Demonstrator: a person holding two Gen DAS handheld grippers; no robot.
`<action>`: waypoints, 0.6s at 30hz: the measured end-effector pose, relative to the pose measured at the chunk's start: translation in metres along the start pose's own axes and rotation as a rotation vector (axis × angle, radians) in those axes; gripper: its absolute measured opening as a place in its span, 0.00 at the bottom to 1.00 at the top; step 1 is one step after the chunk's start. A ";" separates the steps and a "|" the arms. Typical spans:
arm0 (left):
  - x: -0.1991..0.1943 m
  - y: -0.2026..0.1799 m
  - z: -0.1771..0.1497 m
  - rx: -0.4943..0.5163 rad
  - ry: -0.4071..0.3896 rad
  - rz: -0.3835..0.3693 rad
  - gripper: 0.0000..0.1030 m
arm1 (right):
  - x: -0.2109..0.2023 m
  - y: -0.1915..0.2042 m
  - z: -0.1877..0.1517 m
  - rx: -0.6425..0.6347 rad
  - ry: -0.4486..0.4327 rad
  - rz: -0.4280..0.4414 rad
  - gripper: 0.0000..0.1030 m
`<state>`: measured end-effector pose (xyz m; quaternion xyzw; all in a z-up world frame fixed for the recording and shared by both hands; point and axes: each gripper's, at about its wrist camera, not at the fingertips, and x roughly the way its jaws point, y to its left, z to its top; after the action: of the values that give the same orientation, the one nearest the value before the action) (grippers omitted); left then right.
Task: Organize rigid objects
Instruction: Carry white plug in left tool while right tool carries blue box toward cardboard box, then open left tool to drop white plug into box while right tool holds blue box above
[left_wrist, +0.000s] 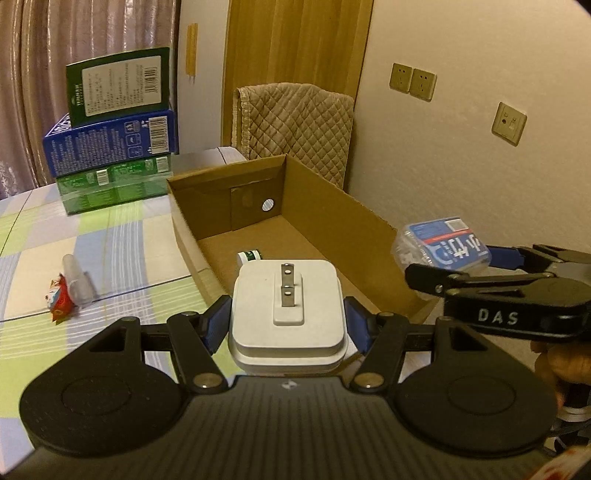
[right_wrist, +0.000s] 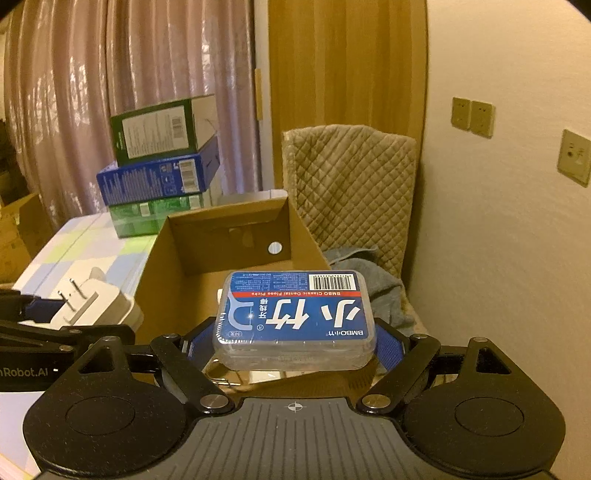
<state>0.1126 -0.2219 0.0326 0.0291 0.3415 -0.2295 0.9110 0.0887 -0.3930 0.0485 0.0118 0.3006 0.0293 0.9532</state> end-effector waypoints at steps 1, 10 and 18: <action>0.003 0.000 0.001 -0.004 0.004 -0.005 0.58 | 0.005 -0.002 0.001 -0.001 0.009 0.005 0.80; 0.029 -0.006 0.007 0.003 0.038 -0.015 0.58 | 0.032 -0.011 0.004 0.002 0.048 0.016 0.80; 0.040 -0.005 0.008 -0.010 0.055 -0.017 0.58 | 0.041 -0.020 0.004 0.019 0.068 0.013 0.80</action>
<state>0.1423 -0.2443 0.0139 0.0281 0.3676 -0.2348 0.8994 0.1259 -0.4105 0.0275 0.0218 0.3328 0.0332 0.9421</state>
